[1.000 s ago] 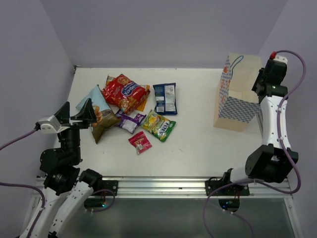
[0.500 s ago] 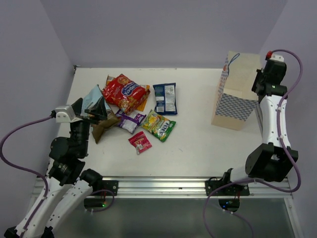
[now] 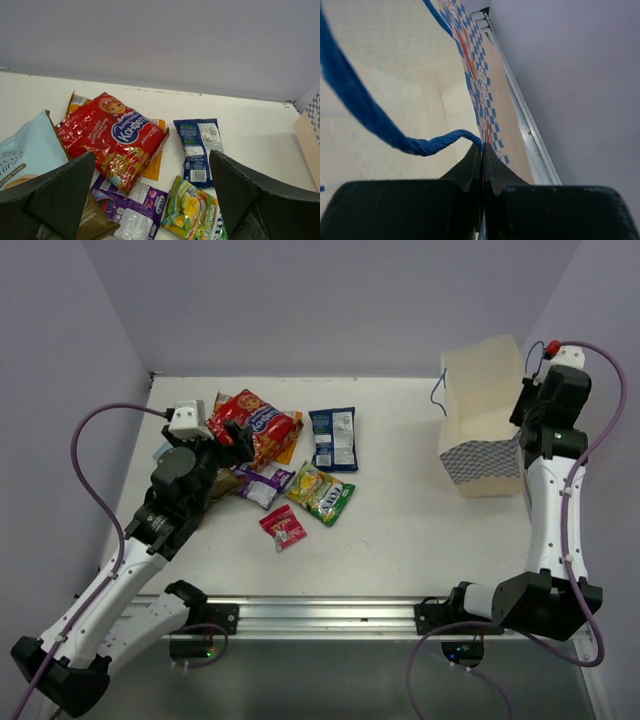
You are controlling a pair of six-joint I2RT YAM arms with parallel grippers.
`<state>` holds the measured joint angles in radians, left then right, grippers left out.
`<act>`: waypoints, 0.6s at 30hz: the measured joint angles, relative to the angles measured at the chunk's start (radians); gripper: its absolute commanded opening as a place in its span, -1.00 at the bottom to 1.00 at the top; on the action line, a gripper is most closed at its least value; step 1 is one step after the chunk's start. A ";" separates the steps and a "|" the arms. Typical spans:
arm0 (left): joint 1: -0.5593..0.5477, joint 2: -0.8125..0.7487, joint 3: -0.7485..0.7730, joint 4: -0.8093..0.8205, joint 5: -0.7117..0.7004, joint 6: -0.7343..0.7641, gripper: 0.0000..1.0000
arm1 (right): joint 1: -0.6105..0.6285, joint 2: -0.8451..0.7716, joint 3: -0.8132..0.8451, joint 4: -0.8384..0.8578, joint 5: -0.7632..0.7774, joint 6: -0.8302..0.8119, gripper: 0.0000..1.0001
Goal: Place the snacks into the paper bag
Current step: Adjust the paper bag at the center of the board.
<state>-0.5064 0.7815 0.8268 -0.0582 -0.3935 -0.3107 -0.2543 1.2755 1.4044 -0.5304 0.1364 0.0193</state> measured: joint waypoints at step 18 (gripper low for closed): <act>0.383 0.179 0.031 -0.264 0.156 -0.272 1.00 | 0.140 -0.048 -0.104 0.046 -0.014 0.003 -1.00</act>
<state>-0.1230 0.9604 0.8577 -0.3225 -0.2371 -0.5827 -0.1143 1.2274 1.3003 -0.4847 0.1226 0.0219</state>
